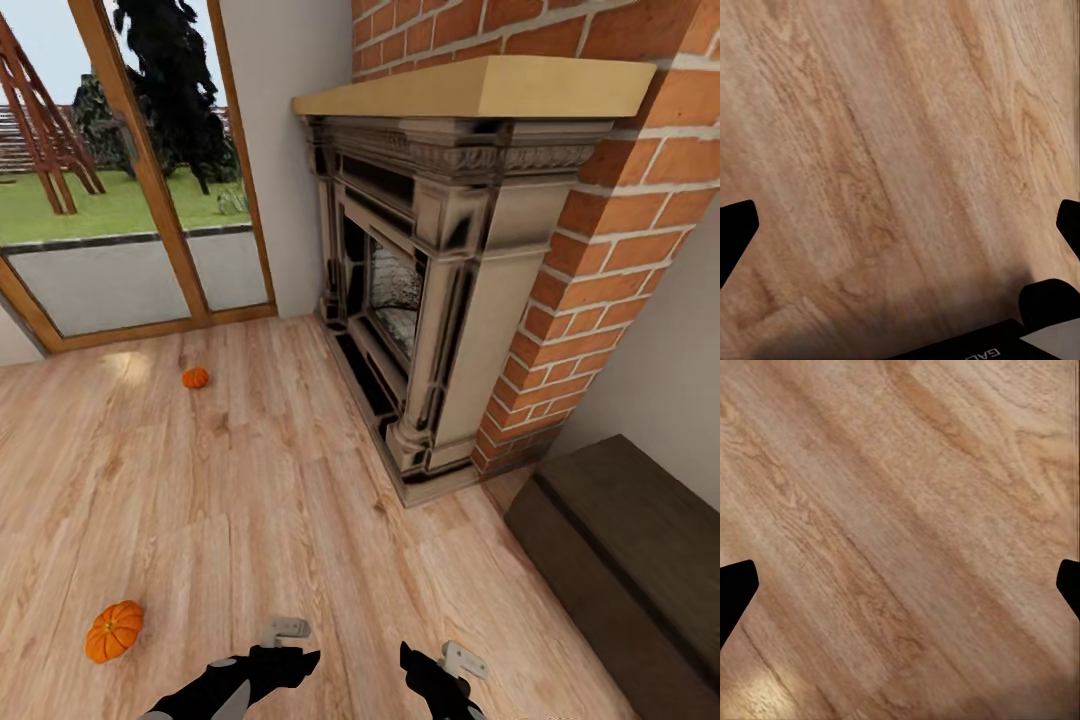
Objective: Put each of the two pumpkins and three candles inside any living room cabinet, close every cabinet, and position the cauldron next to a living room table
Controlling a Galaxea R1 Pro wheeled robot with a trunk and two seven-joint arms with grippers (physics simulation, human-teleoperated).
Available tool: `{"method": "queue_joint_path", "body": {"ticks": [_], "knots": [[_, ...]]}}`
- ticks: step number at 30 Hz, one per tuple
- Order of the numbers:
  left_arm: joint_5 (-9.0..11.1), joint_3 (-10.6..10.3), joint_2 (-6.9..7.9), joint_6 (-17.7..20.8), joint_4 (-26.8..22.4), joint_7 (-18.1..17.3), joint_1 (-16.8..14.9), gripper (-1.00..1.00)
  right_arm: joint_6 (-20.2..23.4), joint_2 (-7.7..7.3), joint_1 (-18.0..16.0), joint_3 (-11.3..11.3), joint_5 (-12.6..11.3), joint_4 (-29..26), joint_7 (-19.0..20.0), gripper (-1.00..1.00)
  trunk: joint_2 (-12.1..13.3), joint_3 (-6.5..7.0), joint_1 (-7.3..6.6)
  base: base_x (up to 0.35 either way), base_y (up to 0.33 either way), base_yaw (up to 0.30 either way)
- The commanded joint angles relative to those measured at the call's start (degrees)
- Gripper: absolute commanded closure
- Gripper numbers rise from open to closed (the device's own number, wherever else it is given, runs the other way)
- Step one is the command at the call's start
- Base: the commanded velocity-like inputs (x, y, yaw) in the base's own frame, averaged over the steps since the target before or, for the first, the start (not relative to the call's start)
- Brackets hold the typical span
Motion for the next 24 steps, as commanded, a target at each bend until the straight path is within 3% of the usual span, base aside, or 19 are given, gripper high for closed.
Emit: {"method": "queue_joint_path", "body": {"ticks": [1,15,18,20,24], "knots": [[0.48,-0.18,0.03,0.24,-0.04,-0.11,-0.02,-1.0,-0.31,-0.02,-0.06,0.48,-0.49,0.0,-0.33,-1.0,-0.02,-0.01,0.0,0.003,0.005,-0.263],[0.64,-0.32,0.15,0.28,0.19,-0.1,0.16,-1.0,-0.31,-0.22,-0.05,0.48,-0.54,0.08,-0.31,-1.0,-0.02,0.42,0.0,0.0,0.001,-0.266],[0.61,-0.3,1.24,0.17,2.44,-0.01,0.84,-1.0,-0.31,-0.22,-0.05,0.48,-0.54,0.09,-0.27,-1.0,-0.02,0.52,0.0,0.0,0.0,-0.266],[0.8,-0.29,2.2,-1.26,4.68,0.03,1.52,-1.0,-0.31,-0.26,-0.06,0.48,-0.54,0.09,-0.25,-1.0,-0.02,0.58,0.0,0.0,0.0,-0.266],[0.83,-0.23,2.72,-5.77,7.71,0.04,3.86,-1.0,-0.36,-0.16,-0.05,0.48,-0.51,0.15,-0.24,-1.0,-0.02,0.7,0.0,0.0,0.0,-0.266]]}}
